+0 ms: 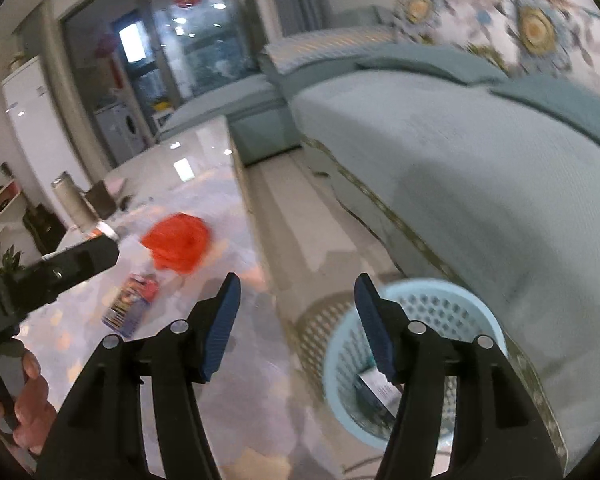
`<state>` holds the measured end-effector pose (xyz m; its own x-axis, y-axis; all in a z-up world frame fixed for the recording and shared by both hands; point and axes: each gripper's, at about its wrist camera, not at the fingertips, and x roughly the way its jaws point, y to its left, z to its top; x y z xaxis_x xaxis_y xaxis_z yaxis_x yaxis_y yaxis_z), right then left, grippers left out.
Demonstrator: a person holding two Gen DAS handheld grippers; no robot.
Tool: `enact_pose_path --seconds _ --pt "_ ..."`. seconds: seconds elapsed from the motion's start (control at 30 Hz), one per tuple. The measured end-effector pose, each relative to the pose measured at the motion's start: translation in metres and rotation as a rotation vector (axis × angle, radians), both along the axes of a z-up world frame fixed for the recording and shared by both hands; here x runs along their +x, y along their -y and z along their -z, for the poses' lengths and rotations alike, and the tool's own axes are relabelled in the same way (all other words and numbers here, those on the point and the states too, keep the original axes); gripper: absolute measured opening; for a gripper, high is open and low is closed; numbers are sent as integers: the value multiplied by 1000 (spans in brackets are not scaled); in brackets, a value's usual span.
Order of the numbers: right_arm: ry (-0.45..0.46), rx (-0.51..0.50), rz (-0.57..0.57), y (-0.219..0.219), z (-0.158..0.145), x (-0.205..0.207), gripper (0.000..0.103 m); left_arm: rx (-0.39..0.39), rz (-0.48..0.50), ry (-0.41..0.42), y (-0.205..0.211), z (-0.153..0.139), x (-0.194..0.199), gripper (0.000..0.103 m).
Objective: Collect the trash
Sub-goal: 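Grasp the printed card box with the left tool while the right tool grasps the red plastic bag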
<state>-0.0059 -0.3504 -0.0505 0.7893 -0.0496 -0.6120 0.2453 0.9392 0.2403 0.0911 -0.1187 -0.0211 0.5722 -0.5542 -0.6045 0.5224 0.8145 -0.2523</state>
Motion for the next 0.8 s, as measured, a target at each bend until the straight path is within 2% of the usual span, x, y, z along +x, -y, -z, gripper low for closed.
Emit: enact_pose_path --seconds 0.07,0.13,0.23,0.4,0.53,0.67,0.8 --pt "25 -36 -31 -20 -7 17 60 30 -89 19 -25 1 10 74" --pt "36 -76 -58 -38 -9 33 62 96 -183 86 -50 7 17 75" --pt "42 -117 -106 -66 -6 62 67 151 -258 128 -70 21 25 77" --pt "13 -139 -174 -98 9 107 67 228 -324 166 -78 50 30 80" --pt "-21 -155 -200 -112 27 139 75 190 -266 83 -76 64 36 81" --pt "-47 -144 -205 -118 43 164 78 209 -232 48 -67 75 36 82" --pt "-72 -167 -206 -126 54 182 79 229 -241 3 -64 81 45 82"
